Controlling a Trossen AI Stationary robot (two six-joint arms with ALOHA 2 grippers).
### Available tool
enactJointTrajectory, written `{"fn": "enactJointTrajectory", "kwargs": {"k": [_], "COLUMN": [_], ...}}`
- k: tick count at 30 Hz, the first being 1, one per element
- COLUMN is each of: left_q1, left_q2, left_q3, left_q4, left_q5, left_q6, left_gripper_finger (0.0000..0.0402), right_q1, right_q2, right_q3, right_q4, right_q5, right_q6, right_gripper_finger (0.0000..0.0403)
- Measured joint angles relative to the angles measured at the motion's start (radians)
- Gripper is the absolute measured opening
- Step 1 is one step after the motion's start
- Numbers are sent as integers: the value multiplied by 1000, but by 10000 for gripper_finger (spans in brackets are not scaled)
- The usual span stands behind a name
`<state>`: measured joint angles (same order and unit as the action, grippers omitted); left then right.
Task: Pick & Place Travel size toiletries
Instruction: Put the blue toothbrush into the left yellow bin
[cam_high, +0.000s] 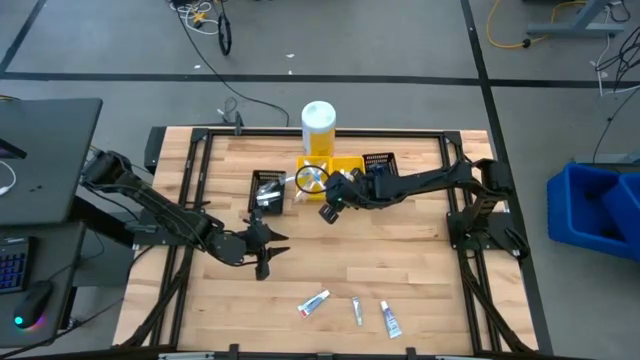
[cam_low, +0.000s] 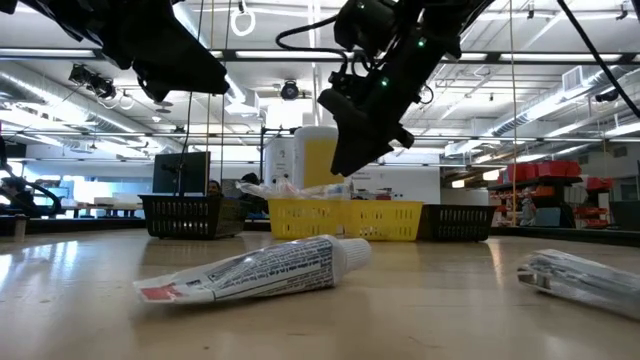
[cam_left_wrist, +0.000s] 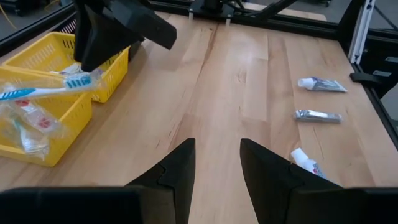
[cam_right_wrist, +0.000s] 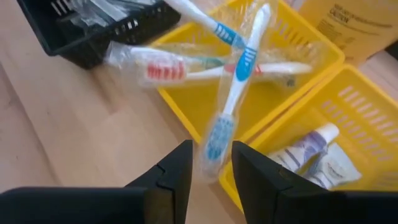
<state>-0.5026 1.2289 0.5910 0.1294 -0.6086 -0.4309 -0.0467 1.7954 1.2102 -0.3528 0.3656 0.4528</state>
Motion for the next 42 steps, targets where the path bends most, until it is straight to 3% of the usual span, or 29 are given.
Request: {"fn": "enactJointTrajectory", "kwargs": {"k": [6,14,18,25,42], "left_q1": [0,0,0,0,0], "left_q2": [0,0,0,0,0], "left_q3": [0,0,0,0,0], "left_q4": [2,0,0,-1,-4], "left_q5": [0,0,0,1,0], "left_q6": [1,1,1,1,1], "left_gripper_finger": [134,134,134,134,134], "right_q1": [0,0,-13,-11,22], "right_q2": [0,0,9,47,37], "right_q3": [0,0,0,-1,21], "right_q4": [23,-40,-35,-26,18], "right_q5": [-29,169,101,74,69], "right_q6": [-18,20,53,55,-27], "right_gripper_finger": [118,114,113,112,114]}}
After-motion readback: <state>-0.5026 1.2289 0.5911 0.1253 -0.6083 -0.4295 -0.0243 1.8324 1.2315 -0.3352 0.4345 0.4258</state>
